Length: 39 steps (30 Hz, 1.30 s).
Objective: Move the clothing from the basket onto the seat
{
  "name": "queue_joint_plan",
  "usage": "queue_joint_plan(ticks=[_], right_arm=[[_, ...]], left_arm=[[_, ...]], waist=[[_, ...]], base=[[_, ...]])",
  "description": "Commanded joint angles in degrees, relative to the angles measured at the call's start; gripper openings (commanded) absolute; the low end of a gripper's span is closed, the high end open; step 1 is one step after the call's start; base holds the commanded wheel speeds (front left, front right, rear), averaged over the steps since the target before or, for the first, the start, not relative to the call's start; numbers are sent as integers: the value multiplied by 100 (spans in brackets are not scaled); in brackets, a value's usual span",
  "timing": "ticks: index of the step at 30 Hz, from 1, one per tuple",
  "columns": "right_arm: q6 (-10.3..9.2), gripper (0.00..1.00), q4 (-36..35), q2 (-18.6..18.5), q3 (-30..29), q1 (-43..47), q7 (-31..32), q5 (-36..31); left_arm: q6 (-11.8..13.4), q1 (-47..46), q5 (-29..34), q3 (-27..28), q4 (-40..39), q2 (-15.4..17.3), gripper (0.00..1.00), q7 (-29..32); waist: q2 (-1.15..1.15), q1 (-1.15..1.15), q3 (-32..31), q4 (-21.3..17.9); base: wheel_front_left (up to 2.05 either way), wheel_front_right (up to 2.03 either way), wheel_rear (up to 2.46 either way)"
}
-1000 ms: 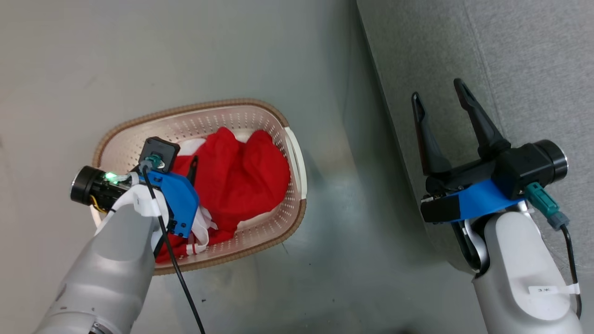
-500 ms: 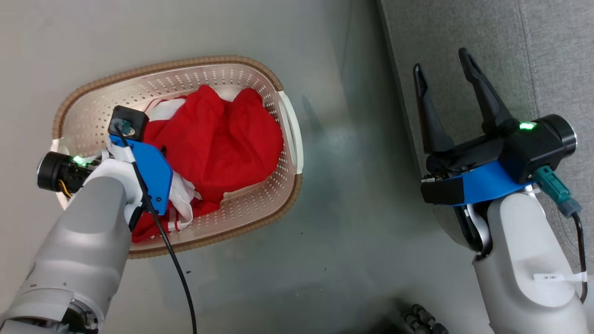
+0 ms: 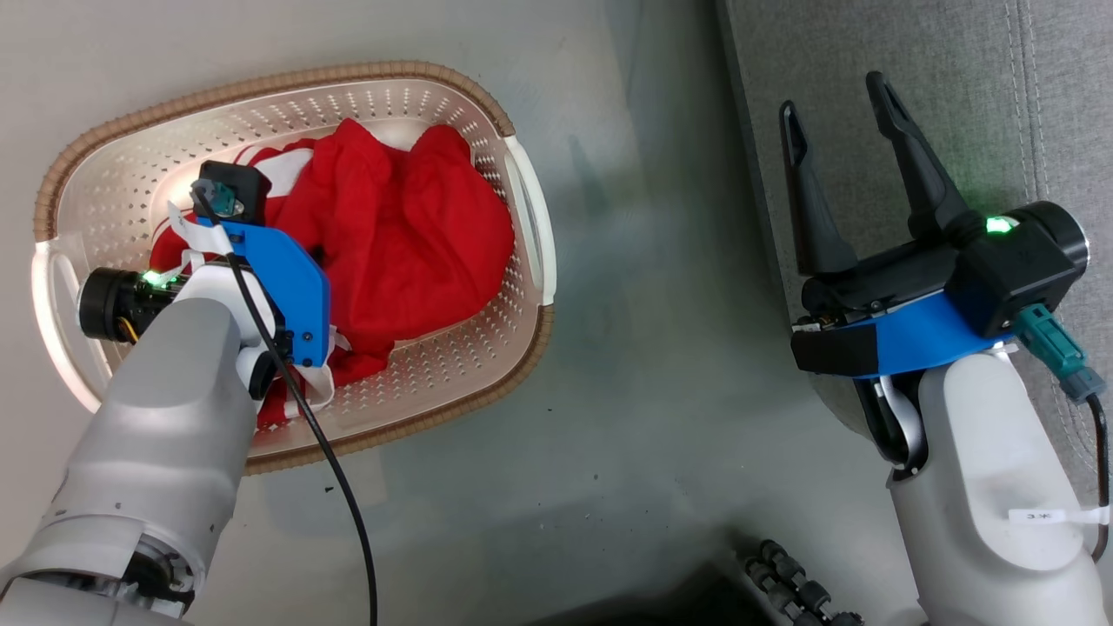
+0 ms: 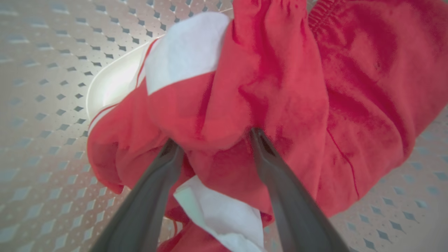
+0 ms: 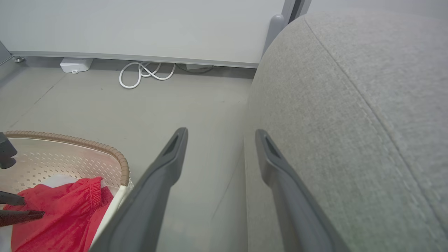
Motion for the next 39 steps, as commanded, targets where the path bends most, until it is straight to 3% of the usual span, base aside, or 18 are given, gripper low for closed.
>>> queue_joint_plan(ticks=[1,11,12,13,14,26,39], right_arm=[[3,100,-34,-19,0,-104,-22,33],[2,100,-27,-19,-1,-113,-22,98],[3,100,-22,-20,-5,-113,-22,99],[2,100,-20,-20,-9,-116,-21,99],[3,100,-19,-20,-13,-120,-21,98],[3,100,60,-21,-65,-129,-21,10],[3,100,207,-20,-186,109,-22,-170]], left_arm=[[-10,-110,-35,-34,-18,9,100,1],[-10,-216,-182,-291,-36,-40,100,2],[-10,-217,-183,-332,-33,-36,95,24],[-10,-224,-175,-378,-32,-21,40,23],[-10,-229,-186,-409,-30,-10,0,11],[-10,-153,-436,-654,-125,-98,0,-294],[-10,348,-1034,-1321,-754,-268,0,-1063]], waist=[[0,-1,42,-14],[0,-1,205,-72],[0,-1,214,-74],[0,-1,221,-76],[0,-1,227,-76],[0,-1,93,31],[0,-1,-661,351]], base=[[0,0,0],[0,0,0],[0,0,0],[0,0,0],[0,0,0],[0,0,0],[0,0,0]])
